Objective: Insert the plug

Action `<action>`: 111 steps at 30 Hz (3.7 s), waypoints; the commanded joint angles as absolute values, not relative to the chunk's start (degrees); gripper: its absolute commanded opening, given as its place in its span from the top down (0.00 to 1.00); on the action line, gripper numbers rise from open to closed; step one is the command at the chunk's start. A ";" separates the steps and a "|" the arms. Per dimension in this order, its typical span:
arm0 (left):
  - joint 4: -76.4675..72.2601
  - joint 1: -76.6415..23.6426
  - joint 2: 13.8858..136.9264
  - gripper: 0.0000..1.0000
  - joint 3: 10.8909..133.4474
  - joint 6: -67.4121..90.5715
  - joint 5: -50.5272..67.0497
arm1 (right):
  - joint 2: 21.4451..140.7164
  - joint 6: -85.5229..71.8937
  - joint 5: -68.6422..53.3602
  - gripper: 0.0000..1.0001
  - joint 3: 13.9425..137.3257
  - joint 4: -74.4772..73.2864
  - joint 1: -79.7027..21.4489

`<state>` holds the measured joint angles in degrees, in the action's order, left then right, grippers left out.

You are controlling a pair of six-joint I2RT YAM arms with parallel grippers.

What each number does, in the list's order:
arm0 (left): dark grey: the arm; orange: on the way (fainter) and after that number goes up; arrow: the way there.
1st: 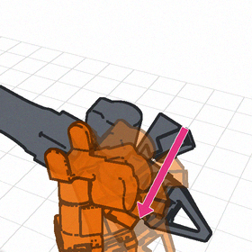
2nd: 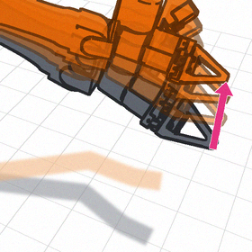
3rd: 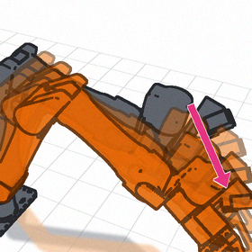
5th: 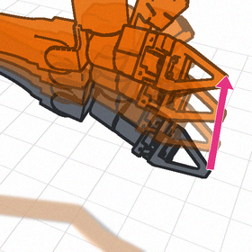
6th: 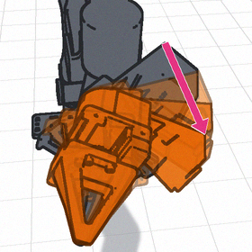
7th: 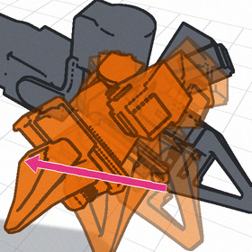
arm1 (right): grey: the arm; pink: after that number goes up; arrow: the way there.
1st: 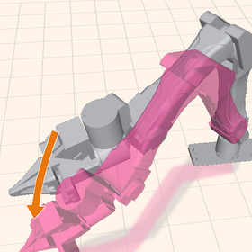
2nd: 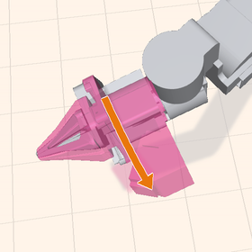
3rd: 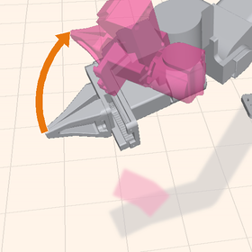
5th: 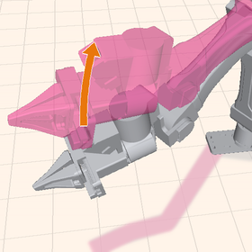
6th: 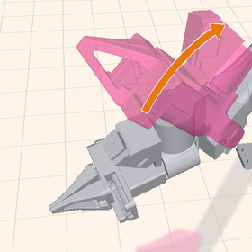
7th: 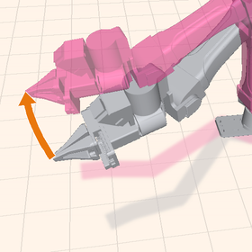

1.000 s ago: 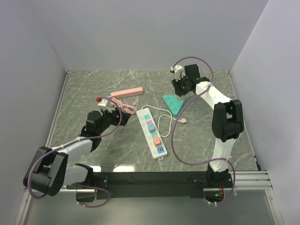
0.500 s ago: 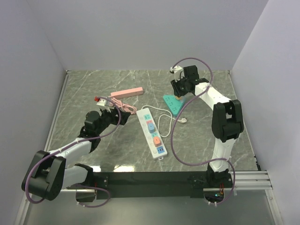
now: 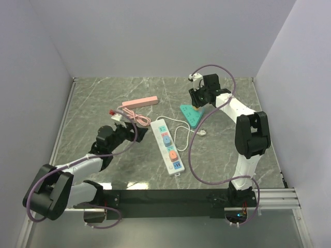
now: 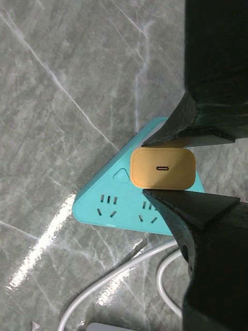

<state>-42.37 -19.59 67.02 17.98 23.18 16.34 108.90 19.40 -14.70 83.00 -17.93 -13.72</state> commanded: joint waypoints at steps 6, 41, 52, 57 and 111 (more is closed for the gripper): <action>-62.78 -32.87 80.92 0.19 22.14 14.68 13.17 | 106.26 18.90 -14.94 1.00 84.20 -16.00 -13.62; -74.18 -26.98 90.09 0.23 26.28 13.98 23.12 | 104.85 16.79 -15.29 1.00 80.60 -10.98 -12.48; -65.92 -26.98 84.82 0.23 27.78 13.36 21.27 | 105.20 20.03 -16.17 1.00 80.94 -9.32 -12.48; -60.05 -26.98 81.84 0.24 28.65 13.27 18.64 | 108.98 18.99 -14.86 1.00 87.18 -14.23 -12.48; 9.85 -18.98 110.13 0.23 91.78 12.29 18.20 | 108.38 3.17 -22.06 1.00 102.66 -32.08 -23.19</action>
